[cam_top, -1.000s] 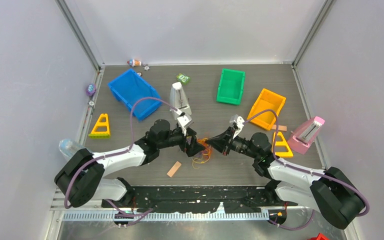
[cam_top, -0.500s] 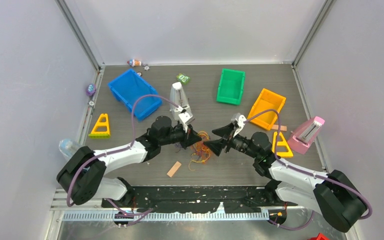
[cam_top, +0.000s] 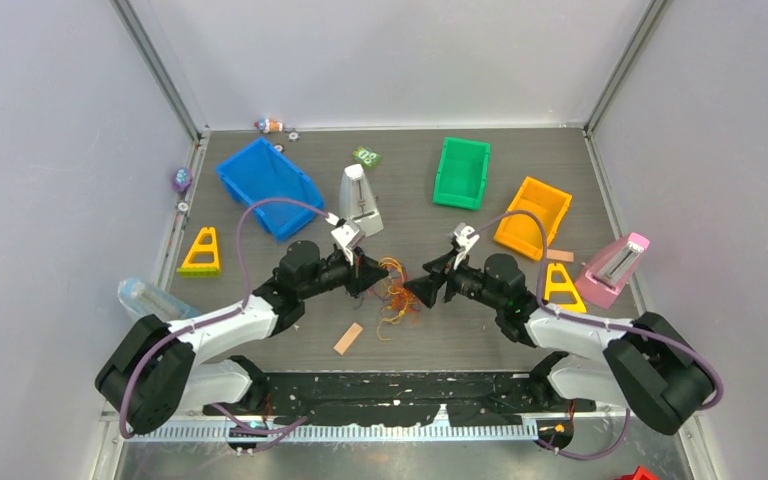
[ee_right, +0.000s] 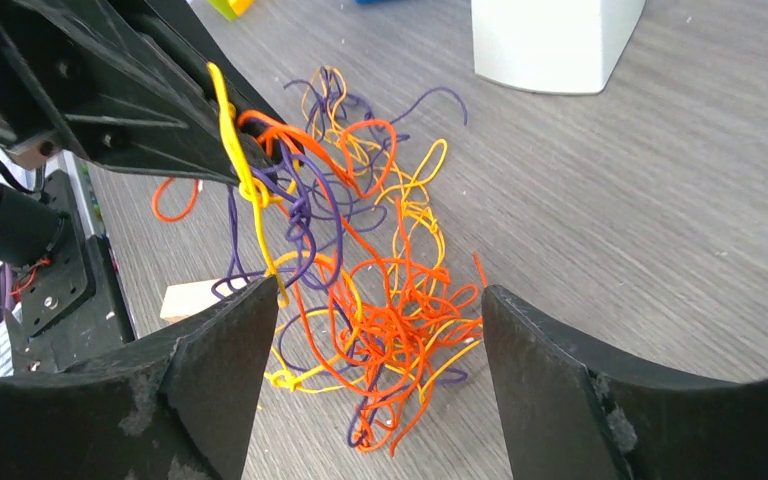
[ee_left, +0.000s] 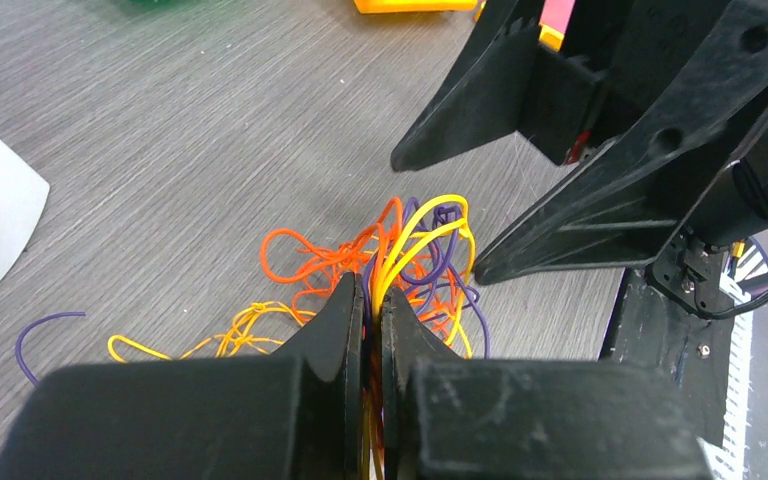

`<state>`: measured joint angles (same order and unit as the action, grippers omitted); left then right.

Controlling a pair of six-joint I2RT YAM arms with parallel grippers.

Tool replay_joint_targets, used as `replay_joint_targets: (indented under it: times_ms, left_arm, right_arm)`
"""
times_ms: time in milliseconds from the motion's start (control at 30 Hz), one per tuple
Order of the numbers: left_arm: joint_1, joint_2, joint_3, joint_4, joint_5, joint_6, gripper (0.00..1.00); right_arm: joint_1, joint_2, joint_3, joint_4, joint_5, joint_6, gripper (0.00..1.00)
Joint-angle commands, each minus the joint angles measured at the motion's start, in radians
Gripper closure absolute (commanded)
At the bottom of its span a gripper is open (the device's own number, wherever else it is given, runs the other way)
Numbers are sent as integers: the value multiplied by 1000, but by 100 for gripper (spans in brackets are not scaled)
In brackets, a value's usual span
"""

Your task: Untangle the cables

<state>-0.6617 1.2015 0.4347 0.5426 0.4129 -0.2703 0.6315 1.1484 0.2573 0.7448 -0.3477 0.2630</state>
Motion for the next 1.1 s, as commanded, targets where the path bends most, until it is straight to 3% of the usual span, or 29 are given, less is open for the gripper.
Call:
replay_joint_targets:
  times_ms: [0, 100, 267, 500, 567, 700, 833, 1067]
  left_arm:
    - [15, -18, -1, 91, -16, -22, 100]
    - [24, -31, -10, 88, -49, -29, 100]
    - [36, -69, -39, 88, -122, -35, 100]
    - [43, -127, -84, 93, -225, -32, 100]
    - [45, -135, -88, 89, -243, -30, 100]
    - [45, -143, -85, 48, -319, -22, 100]
    - [46, -176, -89, -6, -419, -16, 100]
    - [46, -251, -116, -62, -604, -19, 100]
  right_arm:
    - [14, 75, 73, 7, -41, -4, 22]
    - [24, 120, 97, -5, -44, 3, 23]
    - [37, 161, 146, -104, -2, -10, 35]
    - [37, 218, 203, -218, 29, -8, 39]
    - [37, 240, 226, -248, 31, -6, 45]
    - [37, 237, 243, -281, 62, -11, 69]
    - [36, 158, 209, -283, 182, -13, 90]
    - [26, -55, 90, -279, 562, 14, 95]
